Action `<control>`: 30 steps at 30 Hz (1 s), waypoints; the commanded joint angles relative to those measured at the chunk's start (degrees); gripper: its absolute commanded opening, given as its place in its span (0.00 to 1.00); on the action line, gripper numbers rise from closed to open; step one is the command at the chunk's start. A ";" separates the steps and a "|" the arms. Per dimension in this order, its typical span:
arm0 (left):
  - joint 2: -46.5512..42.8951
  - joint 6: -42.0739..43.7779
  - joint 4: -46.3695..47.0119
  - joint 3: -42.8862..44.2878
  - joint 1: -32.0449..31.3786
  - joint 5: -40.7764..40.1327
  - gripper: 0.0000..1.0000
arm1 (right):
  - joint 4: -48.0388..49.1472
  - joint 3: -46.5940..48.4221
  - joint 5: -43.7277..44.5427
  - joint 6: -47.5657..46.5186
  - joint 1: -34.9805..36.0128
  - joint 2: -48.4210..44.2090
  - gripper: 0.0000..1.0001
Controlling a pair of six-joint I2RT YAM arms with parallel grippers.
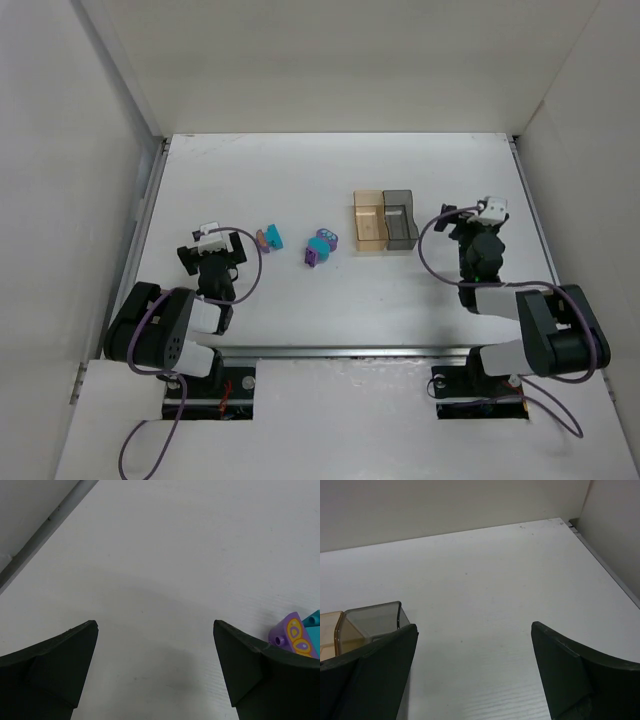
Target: Sort the legos into containers by color
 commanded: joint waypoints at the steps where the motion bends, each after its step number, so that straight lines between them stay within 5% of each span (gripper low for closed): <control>1: -0.68 -0.95 19.98 0.92 0.37 0.44 0.99 | -8.72 7.90 -1.93 -1.16 -0.42 -4.39 1.00; 3: -0.68 -0.95 19.98 0.92 0.37 0.44 0.99 | -21.38 12.40 -3.68 -1.86 -0.42 -7.03 1.00; 10: -6.01 1.50 21.14 0.12 -0.15 4.74 0.99 | -38.97 29.62 -7.12 -11.61 2.22 -10.38 1.00; 12: -13.38 7.37 -5.20 5.89 -2.34 7.80 0.99 | -47.99 38.31 -6.07 -16.50 4.67 -9.42 1.00; 13: -18.90 13.31 -18.47 11.33 -2.35 24.44 0.99 | -50.92 41.22 -4.84 -19.24 5.73 -8.71 1.00; 15: -18.44 23.52 -45.86 27.68 -2.35 35.64 0.99 | -54.19 47.97 3.74 -24.08 10.03 -7.05 1.00; 18: -10.47 23.57 -65.54 44.39 -3.58 36.48 0.99 | -54.73 54.48 17.78 -27.01 15.29 -2.92 1.00; 21: -6.84 28.47 -71.15 49.78 -4.63 37.08 0.99 | -59.45 59.68 22.25 -24.80 19.87 -0.80 1.00; 26: -1.39 38.41 -78.35 52.68 -8.41 38.05 0.99 | -79.39 70.68 3.37 -13.95 20.42 3.24 1.00; 30: 12.01 42.11 -94.68 64.79 -7.72 46.29 0.99 | -81.62 70.78 -13.24 -3.48 16.38 3.77 1.00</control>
